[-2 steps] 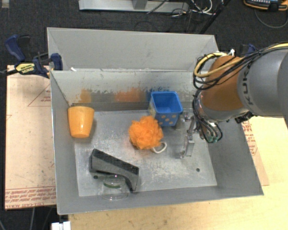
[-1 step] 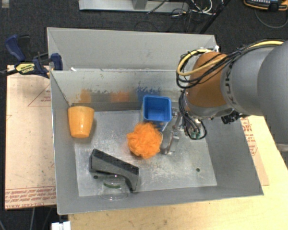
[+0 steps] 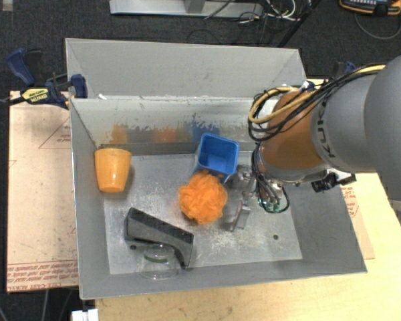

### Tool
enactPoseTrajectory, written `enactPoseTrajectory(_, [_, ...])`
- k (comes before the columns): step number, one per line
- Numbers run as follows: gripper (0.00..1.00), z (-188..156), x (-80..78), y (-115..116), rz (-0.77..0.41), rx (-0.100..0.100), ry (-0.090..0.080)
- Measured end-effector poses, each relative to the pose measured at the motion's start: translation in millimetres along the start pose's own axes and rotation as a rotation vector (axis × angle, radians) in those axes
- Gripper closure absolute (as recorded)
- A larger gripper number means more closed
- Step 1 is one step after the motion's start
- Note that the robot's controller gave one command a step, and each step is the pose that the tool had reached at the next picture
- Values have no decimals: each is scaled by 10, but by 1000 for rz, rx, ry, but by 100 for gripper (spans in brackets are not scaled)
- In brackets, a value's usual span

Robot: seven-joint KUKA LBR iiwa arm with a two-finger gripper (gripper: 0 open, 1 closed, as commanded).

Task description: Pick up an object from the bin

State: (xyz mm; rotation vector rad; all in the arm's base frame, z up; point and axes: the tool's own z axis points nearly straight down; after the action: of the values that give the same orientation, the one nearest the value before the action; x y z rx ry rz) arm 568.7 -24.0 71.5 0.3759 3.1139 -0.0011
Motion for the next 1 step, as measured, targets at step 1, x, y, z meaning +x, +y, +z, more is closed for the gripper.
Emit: enactPoseTrajectory(1, [0, 19, 151, -68, -16, 4, 2])
